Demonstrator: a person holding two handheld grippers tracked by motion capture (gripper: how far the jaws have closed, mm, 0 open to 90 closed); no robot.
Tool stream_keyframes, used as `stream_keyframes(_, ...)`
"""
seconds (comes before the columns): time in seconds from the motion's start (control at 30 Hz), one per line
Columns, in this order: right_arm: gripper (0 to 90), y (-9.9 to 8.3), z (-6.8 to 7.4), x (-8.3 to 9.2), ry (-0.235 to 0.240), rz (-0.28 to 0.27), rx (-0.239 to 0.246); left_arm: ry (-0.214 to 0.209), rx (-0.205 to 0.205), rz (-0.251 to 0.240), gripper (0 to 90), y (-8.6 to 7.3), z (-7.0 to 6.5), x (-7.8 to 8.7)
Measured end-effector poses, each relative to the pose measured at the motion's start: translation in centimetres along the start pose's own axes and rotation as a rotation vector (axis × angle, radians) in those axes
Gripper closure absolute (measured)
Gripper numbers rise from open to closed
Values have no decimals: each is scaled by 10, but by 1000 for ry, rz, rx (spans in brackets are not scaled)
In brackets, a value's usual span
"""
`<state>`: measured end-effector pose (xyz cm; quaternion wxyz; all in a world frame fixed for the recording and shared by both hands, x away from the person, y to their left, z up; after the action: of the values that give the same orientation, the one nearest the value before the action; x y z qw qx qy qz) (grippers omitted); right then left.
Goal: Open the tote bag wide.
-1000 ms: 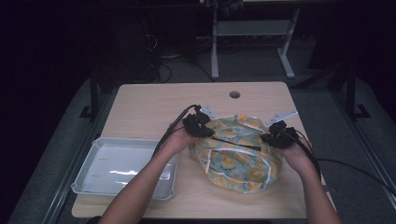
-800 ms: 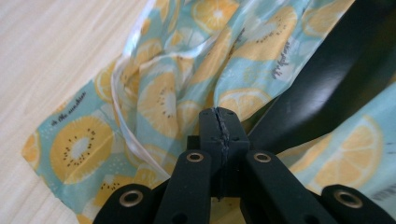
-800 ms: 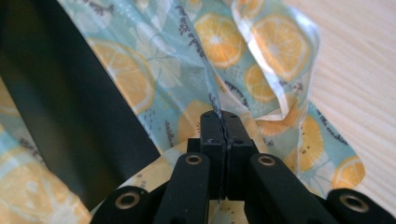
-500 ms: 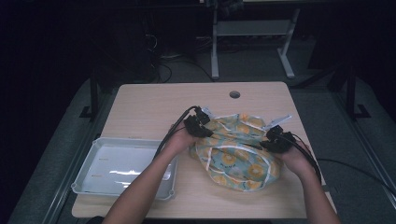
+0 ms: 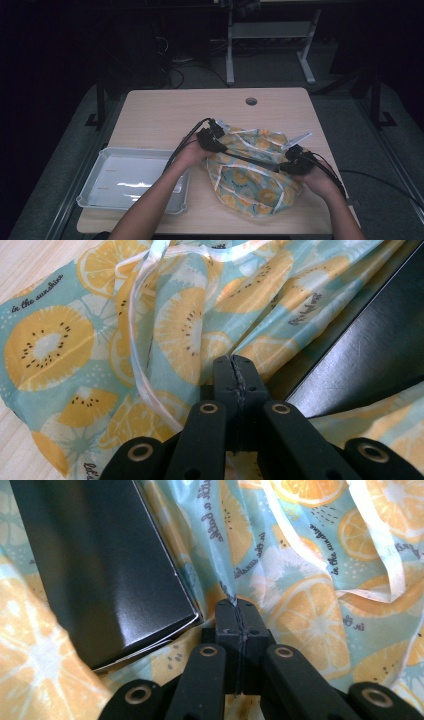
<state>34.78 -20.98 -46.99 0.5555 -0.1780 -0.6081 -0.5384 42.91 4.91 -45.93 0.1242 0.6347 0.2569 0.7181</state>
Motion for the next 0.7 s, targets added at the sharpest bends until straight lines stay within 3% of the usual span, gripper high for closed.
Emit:
stream_keyframes(0.1, 771, 2, -2, 4, 0, -33, -17, 25, 24, -42, 810, 2, 2, 8)
stream_keyframes(0.33, 617, 6, -5, 30, 2, -122, -40, 29, 42, -142, 607, 7, 1, 37)
stream_keyframes(0.47, 598, 7, -3, 47, 11, -168, -35, 19, 21, -170, 557, 9, -5, 54)
stream_keyframes(0.57, 589, 4, 5, 57, 63, -191, -19, -14, -2, -186, 532, 8, -13, 62)
stream_keyframes(0.7, 565, -1, 20, 60, 120, -189, 40, -49, -46, -181, 502, 7, -26, 66)
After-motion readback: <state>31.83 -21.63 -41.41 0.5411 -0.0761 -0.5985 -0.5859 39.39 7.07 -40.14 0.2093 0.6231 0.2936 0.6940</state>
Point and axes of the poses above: each handheld gripper's, and its own axes: x roughly backward along the jaws, y roughly out of its top, z roughly to its left, the point moved 4 cm from there along -x, roughly forward along the jaws, and after that the axes turned 15 degrees about -x, right-handed, at the moved point
